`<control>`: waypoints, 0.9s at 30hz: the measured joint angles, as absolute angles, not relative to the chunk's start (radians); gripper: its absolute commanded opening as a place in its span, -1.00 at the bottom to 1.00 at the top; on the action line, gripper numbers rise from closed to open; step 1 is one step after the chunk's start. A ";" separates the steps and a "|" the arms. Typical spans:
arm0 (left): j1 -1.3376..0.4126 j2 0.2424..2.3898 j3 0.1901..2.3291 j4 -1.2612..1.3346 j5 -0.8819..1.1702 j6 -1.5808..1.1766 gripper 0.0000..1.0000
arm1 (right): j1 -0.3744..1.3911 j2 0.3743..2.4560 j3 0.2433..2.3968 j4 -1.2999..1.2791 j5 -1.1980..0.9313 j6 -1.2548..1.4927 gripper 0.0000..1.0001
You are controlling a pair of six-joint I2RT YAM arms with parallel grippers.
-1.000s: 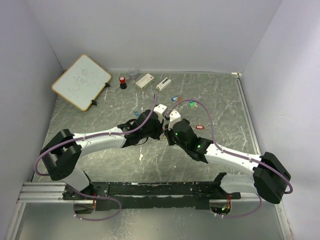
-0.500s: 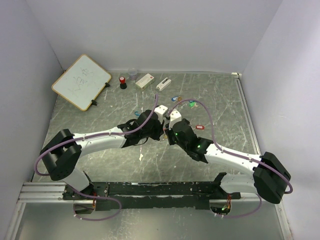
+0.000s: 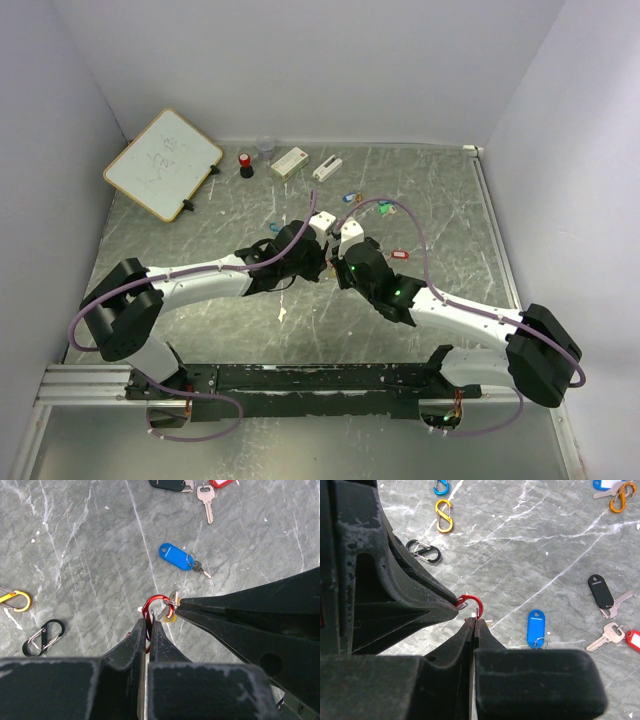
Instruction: Put the keys on the keyring
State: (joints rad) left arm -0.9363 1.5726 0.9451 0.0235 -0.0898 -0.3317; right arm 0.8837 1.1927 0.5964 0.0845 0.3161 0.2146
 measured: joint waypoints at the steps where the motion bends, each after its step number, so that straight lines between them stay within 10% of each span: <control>1: -0.936 1.573 0.945 0.023 -0.090 -0.331 -0.86 | 0.884 1.193 0.596 0.084 0.319 0.213 -1.00; 27: -0.933 1.559 0.941 0.026 -0.081 -0.329 -0.72 | 0.885 1.173 0.596 0.082 0.345 0.208 -1.00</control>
